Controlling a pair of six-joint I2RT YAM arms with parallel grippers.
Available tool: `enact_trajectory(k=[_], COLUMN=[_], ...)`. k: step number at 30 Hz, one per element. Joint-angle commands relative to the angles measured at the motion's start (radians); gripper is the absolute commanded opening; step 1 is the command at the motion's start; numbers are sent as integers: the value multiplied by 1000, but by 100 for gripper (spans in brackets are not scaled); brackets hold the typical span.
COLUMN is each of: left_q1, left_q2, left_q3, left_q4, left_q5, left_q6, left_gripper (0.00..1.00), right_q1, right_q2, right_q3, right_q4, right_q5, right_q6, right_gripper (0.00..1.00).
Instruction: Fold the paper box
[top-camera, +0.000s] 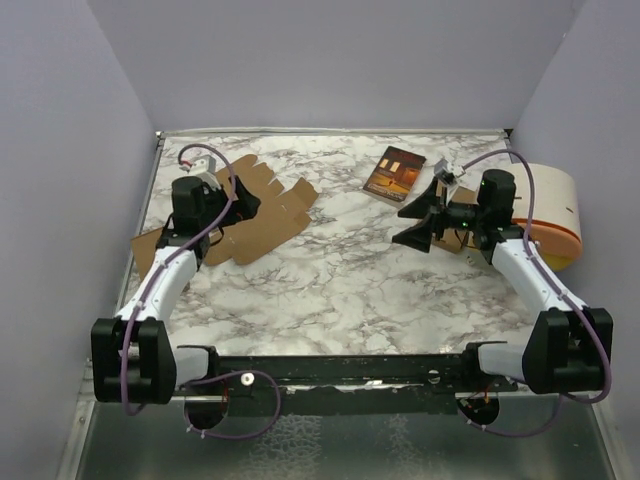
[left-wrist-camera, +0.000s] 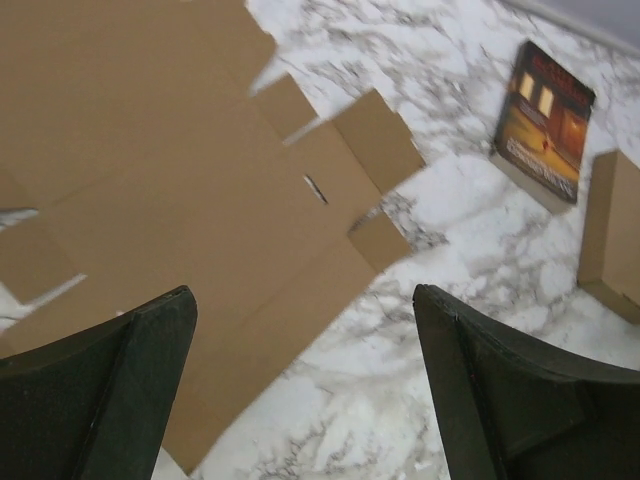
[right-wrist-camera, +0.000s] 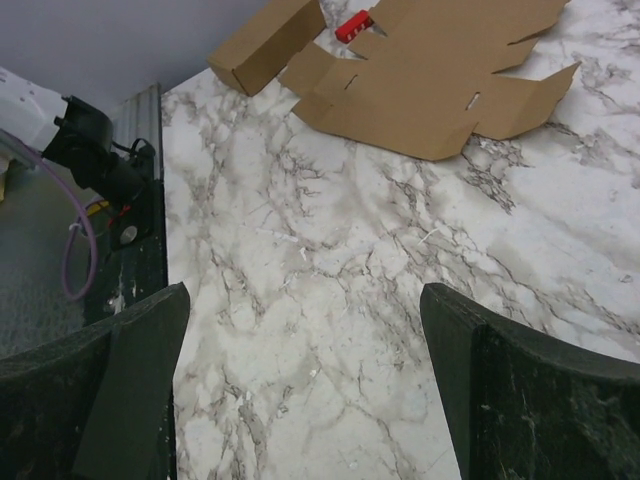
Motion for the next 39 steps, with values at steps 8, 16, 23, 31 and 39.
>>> enact_trajectory(k=[8,16,23,31,39], left_q1=[366,508,509,496,460], left_q2=[249,586,651,727,800], left_q3=[158,313,345,388,425], left_q4=[69,169,136,109,80], left_q5=[181,290,219,194,218], left_q6=[-33,-74,-23,-31,-24], left_gripper=[88,58,58,52,43], right_q1=[118,118,118,118,117], right_q2=[90,108,158,174,169], right_q3=[95,97,115,117,113], right_q4=[-159,-172,-203,-208,-205], right_q5=[26,73,95,103,113], right_q6=[-166,-194,-219,-225,-226], right_gripper=[99,99,99,99,99])
